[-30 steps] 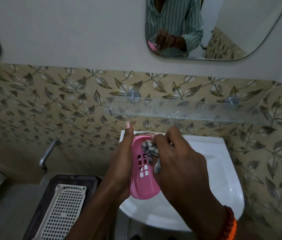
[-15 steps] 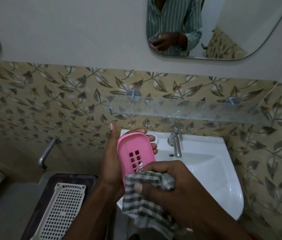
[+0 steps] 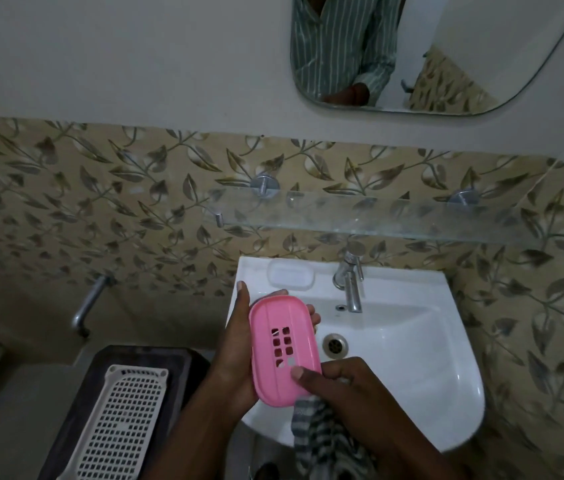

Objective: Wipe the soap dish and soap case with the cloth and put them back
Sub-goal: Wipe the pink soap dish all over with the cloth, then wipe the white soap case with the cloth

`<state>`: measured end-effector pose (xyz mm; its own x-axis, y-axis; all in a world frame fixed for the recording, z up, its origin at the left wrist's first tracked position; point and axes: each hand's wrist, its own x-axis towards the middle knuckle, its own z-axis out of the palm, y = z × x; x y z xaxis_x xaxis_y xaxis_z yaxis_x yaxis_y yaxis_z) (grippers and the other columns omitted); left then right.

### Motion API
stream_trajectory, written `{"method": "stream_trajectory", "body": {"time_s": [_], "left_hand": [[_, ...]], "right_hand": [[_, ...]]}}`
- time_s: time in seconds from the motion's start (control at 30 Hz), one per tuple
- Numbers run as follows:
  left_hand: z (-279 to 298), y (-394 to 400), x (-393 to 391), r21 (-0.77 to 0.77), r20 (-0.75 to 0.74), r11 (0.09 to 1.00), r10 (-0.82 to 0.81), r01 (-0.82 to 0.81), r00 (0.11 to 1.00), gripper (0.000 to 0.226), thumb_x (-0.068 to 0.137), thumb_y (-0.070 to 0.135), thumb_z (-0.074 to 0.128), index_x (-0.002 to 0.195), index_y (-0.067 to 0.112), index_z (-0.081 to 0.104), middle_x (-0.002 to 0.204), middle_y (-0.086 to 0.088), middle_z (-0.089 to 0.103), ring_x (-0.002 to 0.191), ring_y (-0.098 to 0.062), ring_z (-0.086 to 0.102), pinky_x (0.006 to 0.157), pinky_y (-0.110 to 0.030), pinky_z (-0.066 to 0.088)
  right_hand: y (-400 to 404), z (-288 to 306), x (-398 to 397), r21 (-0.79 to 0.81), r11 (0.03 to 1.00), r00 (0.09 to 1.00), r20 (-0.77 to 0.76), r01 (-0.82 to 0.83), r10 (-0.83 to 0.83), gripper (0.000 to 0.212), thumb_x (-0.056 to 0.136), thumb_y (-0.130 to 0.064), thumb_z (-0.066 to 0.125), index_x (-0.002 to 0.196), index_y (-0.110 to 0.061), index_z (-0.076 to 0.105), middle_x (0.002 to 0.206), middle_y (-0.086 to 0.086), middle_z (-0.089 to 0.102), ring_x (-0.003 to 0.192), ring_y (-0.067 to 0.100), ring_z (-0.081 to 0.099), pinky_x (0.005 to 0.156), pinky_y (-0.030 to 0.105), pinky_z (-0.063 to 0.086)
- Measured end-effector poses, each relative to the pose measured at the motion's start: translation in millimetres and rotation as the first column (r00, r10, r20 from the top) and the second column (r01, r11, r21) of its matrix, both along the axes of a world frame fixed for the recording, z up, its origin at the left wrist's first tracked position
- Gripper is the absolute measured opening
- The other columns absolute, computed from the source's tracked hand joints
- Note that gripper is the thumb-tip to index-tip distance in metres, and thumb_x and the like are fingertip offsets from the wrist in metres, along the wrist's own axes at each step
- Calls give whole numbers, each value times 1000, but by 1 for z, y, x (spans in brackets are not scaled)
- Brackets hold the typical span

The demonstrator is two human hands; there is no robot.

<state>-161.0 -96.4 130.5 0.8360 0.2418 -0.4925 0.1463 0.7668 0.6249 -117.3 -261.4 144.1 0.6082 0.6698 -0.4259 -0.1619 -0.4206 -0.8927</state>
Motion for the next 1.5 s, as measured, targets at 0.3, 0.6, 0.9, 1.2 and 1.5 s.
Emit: {"method": "stream_trajectory", "body": {"time_s": [0.3, 0.6, 0.9, 1.2, 1.5], "left_hand": [[-34, -8, -18, 483, -16, 876, 3, 6, 1000, 31, 86, 25, 77, 116, 32, 79, 128, 1, 75, 118, -29, 70, 98, -44, 59], [-73, 34, -30, 922, -297, 335, 290, 195, 910, 39, 91, -12, 58, 105, 17, 80, 96, -13, 74, 72, -16, 62, 59, -16, 42], [-97, 30, -35, 885, -420, 348, 307, 310, 854, 35, 91, -11, 61, 105, 14, 83, 101, -15, 80, 71, -15, 62, 59, -17, 41], [-93, 42, -15, 933, -333, 240, 299, 267, 894, 18, 94, 6, 71, 103, 15, 84, 83, -2, 77, 65, -1, 62, 58, 0, 41], [-82, 71, 17, 695, -498, 651, 132, 304, 857, 65, 105, 62, 30, 131, 20, 71, 131, -16, 70, 122, -34, 64, 110, -50, 47]], "right_hand": [[13, -27, 31, -62, 998, 974, -227, -12, -3, 57, 70, -65, 76, 71, -8, 74, 80, 11, 75, 76, 27, 71, 75, 31, 53], [73, -119, 118, -366, 894, 965, 61, 258, -253, 71, 71, -71, 68, 88, -3, 73, 87, 13, 76, 79, 25, 72, 82, 38, 59], [130, -178, 196, -471, 757, 889, 297, 454, -348, 82, 86, -61, 55, 137, 1, 43, 139, 24, 49, 126, 38, 49, 102, 41, 42], [131, -178, 201, -394, 800, 883, 319, 453, -343, 39, 84, -32, 59, 102, 3, 59, 100, 17, 67, 94, 33, 64, 75, 33, 50], [52, -91, 130, -212, 975, 858, 511, 71, 49, 31, 80, -35, 63, 58, -16, 54, 53, -6, 52, 54, 0, 54, 54, 18, 42]]}}
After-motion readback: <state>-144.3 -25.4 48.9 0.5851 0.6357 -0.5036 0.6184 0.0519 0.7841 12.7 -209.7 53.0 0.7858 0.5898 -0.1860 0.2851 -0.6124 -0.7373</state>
